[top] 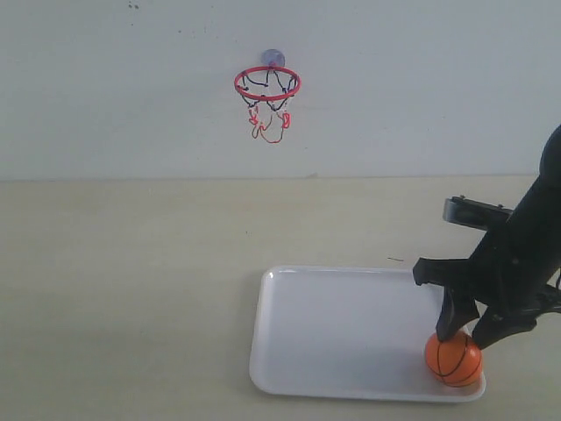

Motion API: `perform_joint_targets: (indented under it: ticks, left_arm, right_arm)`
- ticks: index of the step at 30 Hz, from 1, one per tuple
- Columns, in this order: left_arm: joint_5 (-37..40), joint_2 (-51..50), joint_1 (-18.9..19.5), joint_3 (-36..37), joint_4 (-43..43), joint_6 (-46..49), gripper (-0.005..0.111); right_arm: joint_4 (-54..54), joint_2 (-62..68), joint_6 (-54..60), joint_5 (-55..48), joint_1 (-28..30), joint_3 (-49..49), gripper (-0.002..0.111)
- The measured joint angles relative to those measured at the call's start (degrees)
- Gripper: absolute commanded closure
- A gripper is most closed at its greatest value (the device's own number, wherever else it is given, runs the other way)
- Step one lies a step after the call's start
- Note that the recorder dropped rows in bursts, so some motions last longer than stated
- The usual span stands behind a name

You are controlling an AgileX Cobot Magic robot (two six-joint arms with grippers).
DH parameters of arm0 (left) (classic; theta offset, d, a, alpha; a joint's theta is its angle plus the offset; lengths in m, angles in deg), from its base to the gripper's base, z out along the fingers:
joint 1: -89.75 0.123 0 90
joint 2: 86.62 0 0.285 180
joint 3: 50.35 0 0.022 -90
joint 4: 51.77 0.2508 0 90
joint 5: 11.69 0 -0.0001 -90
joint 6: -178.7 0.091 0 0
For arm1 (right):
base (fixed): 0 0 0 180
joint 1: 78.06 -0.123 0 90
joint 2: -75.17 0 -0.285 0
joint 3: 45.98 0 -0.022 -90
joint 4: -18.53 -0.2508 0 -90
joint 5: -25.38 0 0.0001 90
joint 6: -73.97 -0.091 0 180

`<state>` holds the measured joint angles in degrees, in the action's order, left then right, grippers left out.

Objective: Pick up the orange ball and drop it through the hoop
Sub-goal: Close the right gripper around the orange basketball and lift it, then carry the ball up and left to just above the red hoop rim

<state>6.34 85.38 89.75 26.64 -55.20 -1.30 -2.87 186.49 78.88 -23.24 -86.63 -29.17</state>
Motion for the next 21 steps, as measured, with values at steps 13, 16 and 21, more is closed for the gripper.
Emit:
perform_joint_targets:
  ticks: [13,16,21]
  left_arm:
    - [0.0,0.0,0.0,0.0,0.0,0.0,0.103]
    - [0.0,0.0,0.0,0.0,0.0,0.0,0.103]
    - [0.0,0.0,0.0,0.0,0.0,0.0,0.103]
  right_arm:
    - [-0.7,-4.47,5.14,0.43,0.0,0.0,0.108]
    - [-1.3,-6.1,7.42,0.63,0.0,0.0,0.108]
    - [-6.22,-6.46,15.62,0.63,0.0,0.0,0.108]
